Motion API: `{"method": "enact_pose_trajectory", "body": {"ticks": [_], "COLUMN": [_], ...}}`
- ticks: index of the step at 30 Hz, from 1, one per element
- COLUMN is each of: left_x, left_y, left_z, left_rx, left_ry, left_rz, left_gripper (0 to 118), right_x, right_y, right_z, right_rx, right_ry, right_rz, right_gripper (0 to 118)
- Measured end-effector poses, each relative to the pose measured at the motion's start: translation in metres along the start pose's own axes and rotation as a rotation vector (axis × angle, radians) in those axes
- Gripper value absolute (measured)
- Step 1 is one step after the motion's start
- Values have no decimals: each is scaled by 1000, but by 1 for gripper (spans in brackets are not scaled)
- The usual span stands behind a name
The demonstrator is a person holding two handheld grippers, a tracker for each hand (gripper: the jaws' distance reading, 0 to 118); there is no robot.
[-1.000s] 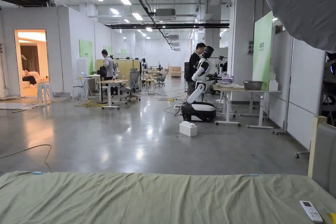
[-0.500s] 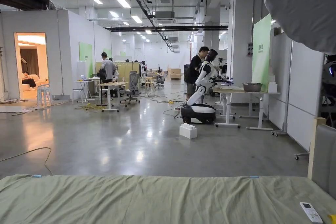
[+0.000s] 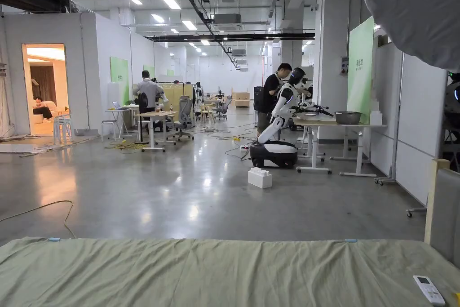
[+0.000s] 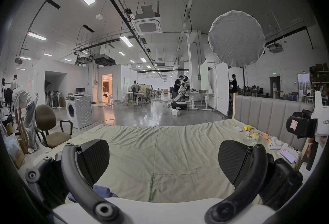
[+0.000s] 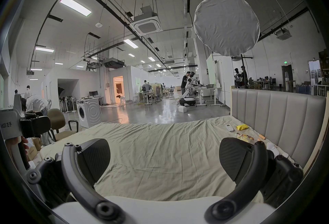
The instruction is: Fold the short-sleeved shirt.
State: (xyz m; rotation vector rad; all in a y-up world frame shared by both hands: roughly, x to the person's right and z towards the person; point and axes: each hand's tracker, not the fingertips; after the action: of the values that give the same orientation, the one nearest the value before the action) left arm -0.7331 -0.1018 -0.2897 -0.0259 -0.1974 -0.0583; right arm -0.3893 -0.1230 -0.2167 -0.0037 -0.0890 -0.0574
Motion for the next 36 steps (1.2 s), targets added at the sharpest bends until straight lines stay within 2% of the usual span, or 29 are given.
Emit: {"method": "enact_pose_trajectory", "body": {"ticks": [29,30,31,32,34,35,36], "left_x": [0,0,1,0,1,1,1], "left_y": [1,2,2,2,2,2,3], "left_z": [-3,-3,-3,-3,-2,-2,-1], "left_rx": [-21,-20,-20,-21,-18,-16,-14], "left_ry": [-6,-7,-9,-10,-18,-24,-30], "left_rz": [22,21,21,22,26,27,28], "left_gripper": [118,118,118,118,118,118,118], "right_x": [1,2,2,2,3,1,0], "right_y": [4,7,8,10,8,11,10], "right_z": [-3,-3,-3,-3,-4,-5,-5], "right_rx": [26,28,12,20,-48,-32,-44], "right_ry": [-18,-13,-10,1,-34,-54,-83], "right_rz": [-10,-22,-74,-74,-161,-129,-133], "right_gripper": [118,118,118,118,118,118,118]}}
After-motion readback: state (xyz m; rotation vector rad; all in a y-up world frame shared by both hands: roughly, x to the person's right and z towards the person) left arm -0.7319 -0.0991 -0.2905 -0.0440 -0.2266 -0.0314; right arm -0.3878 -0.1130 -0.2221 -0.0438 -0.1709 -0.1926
